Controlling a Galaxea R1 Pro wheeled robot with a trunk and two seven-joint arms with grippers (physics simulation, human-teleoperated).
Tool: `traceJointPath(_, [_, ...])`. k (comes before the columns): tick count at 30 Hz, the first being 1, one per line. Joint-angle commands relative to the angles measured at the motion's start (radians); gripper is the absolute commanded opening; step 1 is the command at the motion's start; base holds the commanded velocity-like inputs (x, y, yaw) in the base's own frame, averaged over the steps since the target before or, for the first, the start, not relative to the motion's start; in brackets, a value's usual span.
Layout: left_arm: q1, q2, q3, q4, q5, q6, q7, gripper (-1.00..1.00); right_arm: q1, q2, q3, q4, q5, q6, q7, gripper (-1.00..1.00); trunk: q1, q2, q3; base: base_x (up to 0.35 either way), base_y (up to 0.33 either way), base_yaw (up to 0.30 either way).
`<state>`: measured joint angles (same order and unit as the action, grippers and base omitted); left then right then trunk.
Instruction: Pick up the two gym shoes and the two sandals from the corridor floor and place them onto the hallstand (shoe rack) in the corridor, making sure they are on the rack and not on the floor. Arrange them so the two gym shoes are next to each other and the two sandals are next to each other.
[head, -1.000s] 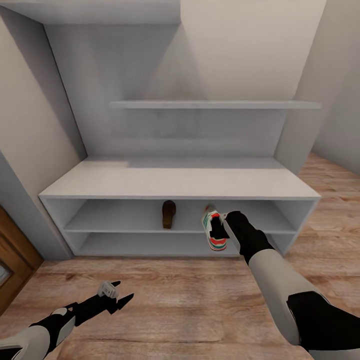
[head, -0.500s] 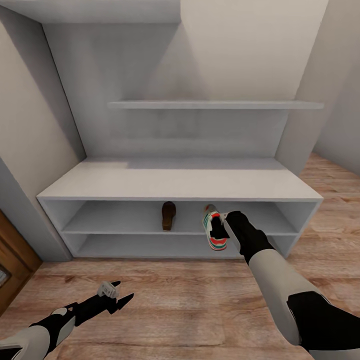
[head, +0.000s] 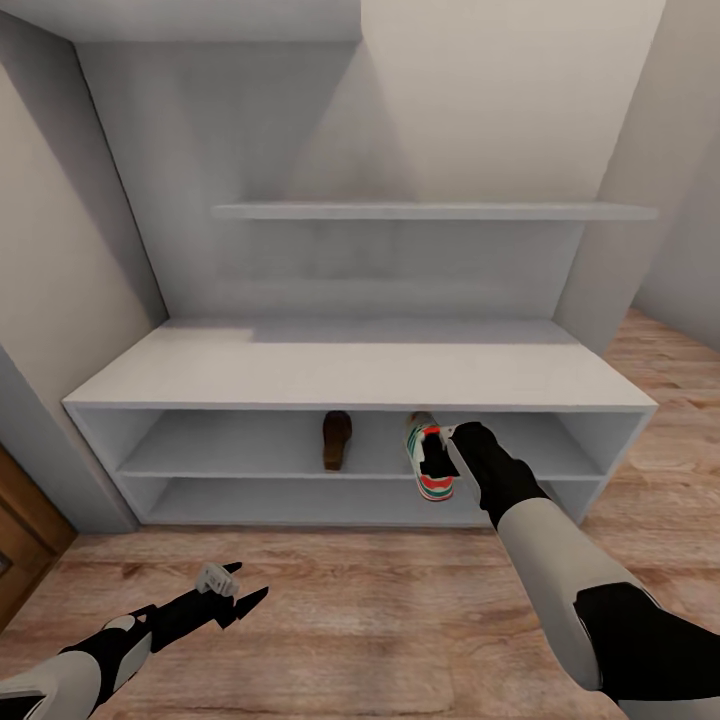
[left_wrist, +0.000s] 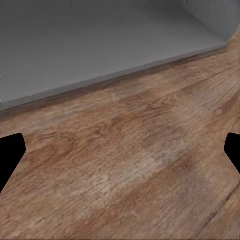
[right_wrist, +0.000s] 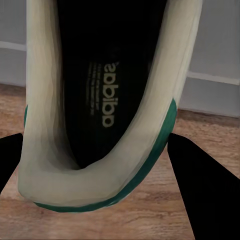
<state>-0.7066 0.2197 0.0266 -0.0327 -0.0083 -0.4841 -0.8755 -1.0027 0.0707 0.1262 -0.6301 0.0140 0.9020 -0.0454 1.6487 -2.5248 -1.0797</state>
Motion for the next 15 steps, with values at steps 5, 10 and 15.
traceJointPath(5, [-0.001,0.000,0.003,0.000,-0.001,-0.002,-0.003,1.00,-0.001,0.000,0.003,0.001,0.001,0.004,-0.004,-1.00,0.000,0.000,-0.001,0.024,0.000,0.000])
traceJointPath(10, [-0.001,0.000,0.003,0.000,-0.001,-0.002,-0.003,1.00,-0.001,0.000,0.003,0.001,0.001,0.002,-0.004,-1.00,0.000,0.000,-0.001,0.008,0.000,0.000])
traceJointPath(15, [-0.001,0.000,0.003,0.000,-0.001,-0.002,-0.003,1.00,-0.001,0.000,0.003,0.002,0.001,0.002,-0.004,-1.00,0.000,0.000,-0.001,0.002,0.000,0.000])
